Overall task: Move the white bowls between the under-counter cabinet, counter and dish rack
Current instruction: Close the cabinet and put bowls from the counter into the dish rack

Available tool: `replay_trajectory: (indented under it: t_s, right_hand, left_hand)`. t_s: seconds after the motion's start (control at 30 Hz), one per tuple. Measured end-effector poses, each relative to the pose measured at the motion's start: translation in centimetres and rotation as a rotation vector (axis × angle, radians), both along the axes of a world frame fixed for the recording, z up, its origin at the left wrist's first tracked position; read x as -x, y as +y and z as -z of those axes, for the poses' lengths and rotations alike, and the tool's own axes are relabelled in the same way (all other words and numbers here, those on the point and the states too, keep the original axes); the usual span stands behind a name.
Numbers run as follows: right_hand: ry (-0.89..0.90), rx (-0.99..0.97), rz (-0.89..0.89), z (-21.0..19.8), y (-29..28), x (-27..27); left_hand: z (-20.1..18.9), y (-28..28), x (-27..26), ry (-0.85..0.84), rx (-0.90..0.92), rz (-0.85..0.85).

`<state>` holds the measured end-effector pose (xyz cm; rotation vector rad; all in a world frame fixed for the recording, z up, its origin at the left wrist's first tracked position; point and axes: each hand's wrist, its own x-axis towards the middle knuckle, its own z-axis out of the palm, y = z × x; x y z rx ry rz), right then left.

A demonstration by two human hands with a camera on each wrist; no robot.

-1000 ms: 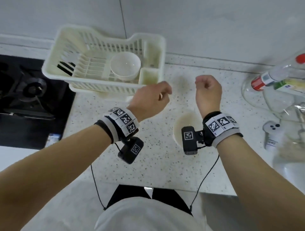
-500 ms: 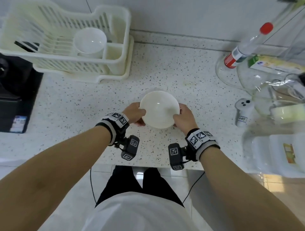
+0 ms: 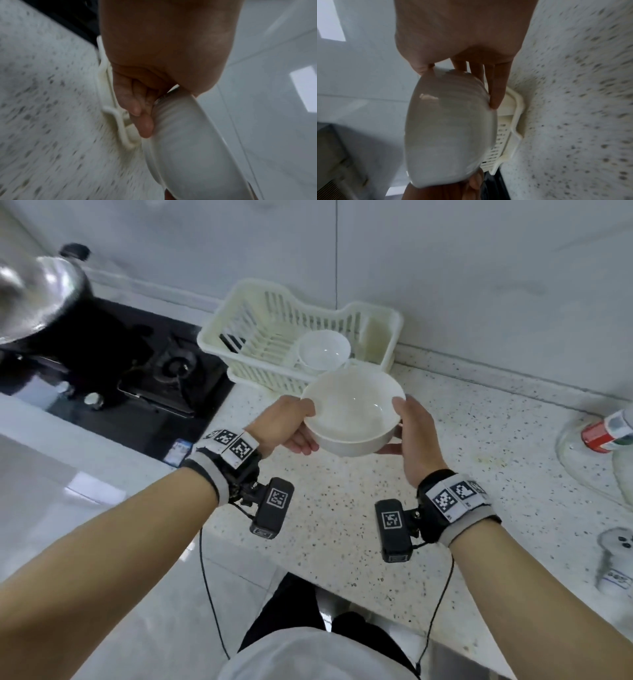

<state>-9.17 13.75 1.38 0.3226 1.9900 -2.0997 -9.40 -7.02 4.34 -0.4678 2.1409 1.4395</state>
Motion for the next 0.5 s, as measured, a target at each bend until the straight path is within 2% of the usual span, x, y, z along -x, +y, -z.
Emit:
replay_trajectory:
  t_s: [0.13,0.33,0.4,0.5]
  right_hand:
    - [0.054,0.032,-0.071,-1.7,-5.3,4.2]
    - [0.057,0.025,-0.147,-2.3,-11.4,12.2]
    - [0.083,-0.010,-0.159,-2.0,-12.7,14.6]
    - [0.099,-0.114,-0.163,-0.9,-14.7,17.2]
  left_hand:
    - [-2.0,-4.7,2.8,0.055,0.064,-0.149]
    - [-3.6,-10.7,9.3,0.153,0.095,-0.222]
    - [-3.7,-12.2,12.6,0.152,0.104,-0.261]
    - [-2.7,-13.7,17.1,0.057,0.083,-0.345]
